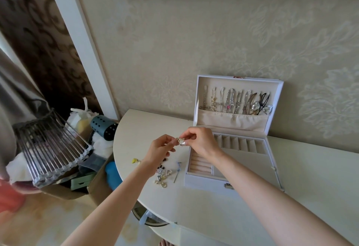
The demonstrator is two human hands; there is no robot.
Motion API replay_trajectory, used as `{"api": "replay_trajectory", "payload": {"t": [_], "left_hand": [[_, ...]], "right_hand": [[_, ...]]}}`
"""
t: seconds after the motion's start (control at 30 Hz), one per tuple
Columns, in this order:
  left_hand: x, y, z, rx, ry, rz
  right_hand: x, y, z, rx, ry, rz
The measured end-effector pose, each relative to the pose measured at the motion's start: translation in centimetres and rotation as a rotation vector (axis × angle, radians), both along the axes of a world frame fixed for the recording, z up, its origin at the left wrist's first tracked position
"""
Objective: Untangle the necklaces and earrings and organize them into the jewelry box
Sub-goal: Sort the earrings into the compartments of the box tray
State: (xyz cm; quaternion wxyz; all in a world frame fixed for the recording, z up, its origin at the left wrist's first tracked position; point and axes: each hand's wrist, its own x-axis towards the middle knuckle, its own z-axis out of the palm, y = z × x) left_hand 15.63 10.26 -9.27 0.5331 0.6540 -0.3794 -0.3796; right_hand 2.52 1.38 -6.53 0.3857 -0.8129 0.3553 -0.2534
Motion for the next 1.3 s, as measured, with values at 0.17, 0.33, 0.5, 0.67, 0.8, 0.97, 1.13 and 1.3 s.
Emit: {"api": "replay_trajectory", "payload": {"t": [0.17, 0.33, 0.5, 0.67, 0.8, 0.97, 1.13, 1.3], "left_hand": [[-1.6, -1.4, 0.7, -0.079, -0.213, -0.005], [-4.7, -4.3, 1.7, -0.160, -0.629, -0.077], [-7.2, -7.3, 1.9, -0.125, -0.959, -0.168], [-7.5, -8.8, 1.5, -0.080, -1.183, -0.233], [-7.1, -9.0, 1.4, -0.086, -1.236, -0.265], [-7.3, -9.1, 1.4, -0.081, -1.218, -0.261], [-7.7, -9.3, 1.4, -0.127, -1.064, -0.209], [-7.8, -9.3, 1.4, -0.105, -1.133, -0.243]], "right_hand": [[-2.4, -2.8, 1.4, -0.027, -0.056, -0.195], [-6.6, -5.9, 0.3, -0.136, 0.069, -0.366], [-7.9, -6.5, -0.9, -0.164, 0.115, -0.363], [-7.9, -6.3, -1.6, -0.169, 0.054, -0.320], [-8.0, -6.0, -1.5, -0.175, -0.031, -0.321], [-7.7, -6.2, -1.7, -0.215, 0.025, -0.308], [-7.9, -6.4, -2.0, -0.237, 0.031, -0.325], [-7.8, -5.7, -2.1, -0.217, 0.062, -0.227]]}}
